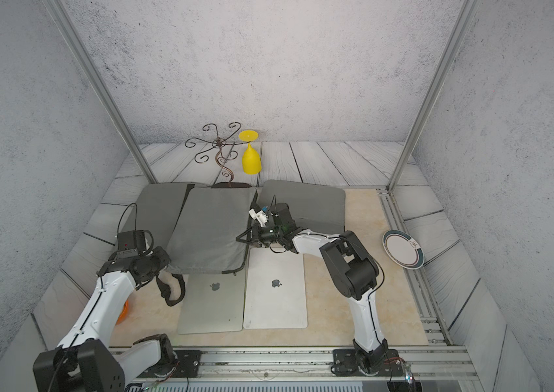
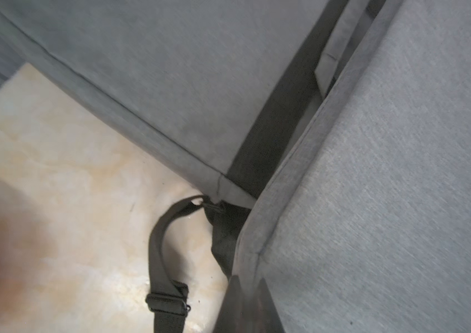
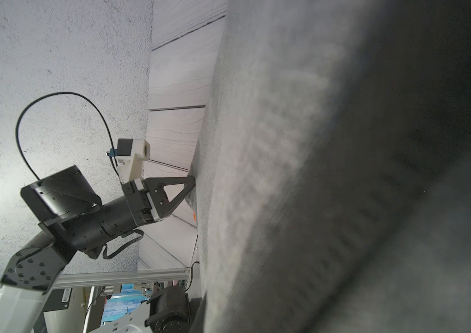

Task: Open the zippered laptop bag and take out the laptop
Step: Pick up the zippered laptop bag, then place the zippered laptop bag in the zippered laptop bag.

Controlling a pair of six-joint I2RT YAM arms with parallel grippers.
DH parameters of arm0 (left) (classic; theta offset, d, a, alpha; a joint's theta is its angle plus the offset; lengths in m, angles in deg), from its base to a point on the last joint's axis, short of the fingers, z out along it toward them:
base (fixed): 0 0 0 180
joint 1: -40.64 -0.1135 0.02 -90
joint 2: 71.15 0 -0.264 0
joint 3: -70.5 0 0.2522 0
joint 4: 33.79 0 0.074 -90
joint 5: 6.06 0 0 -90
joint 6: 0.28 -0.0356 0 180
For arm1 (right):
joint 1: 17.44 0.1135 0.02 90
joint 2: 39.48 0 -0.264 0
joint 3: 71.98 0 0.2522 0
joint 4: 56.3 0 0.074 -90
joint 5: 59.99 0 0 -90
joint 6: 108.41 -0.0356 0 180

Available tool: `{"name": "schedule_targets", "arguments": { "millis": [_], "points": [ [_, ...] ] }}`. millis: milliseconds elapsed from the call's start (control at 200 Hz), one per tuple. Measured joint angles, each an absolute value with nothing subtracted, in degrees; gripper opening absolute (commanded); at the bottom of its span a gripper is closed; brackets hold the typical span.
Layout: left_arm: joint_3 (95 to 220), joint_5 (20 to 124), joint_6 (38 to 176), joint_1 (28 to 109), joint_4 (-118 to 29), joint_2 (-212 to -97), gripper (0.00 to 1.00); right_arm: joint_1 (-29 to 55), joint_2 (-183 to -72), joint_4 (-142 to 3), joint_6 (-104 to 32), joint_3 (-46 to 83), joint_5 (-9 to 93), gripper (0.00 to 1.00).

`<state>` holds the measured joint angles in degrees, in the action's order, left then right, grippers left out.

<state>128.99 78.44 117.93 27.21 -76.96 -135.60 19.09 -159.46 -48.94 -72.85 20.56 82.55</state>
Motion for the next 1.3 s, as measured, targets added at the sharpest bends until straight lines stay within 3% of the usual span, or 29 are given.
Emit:
{"name": "schedule_targets", "arguments": {
  "millis": [420, 881, 1301],
  "points": [
    [139.5, 79.7, 113.4, 18.6, -72.8, -150.2, 0.0, 23.6, -175.5, -52.5, -73.4, 43.1, 77.5, 0.17],
    [146.3, 84.9, 111.8, 15.1, -71.6, -159.6, 0.0, 26.4, -189.3, -58.8, -76.0, 64.3, 74.0, 0.22],
    [152.3, 90.8, 111.8, 13.3, -72.7, -165.9, 0.0, 27.1, -193.1, -63.3, -75.1, 73.4, 71.4, 0.45]
  ]
}}
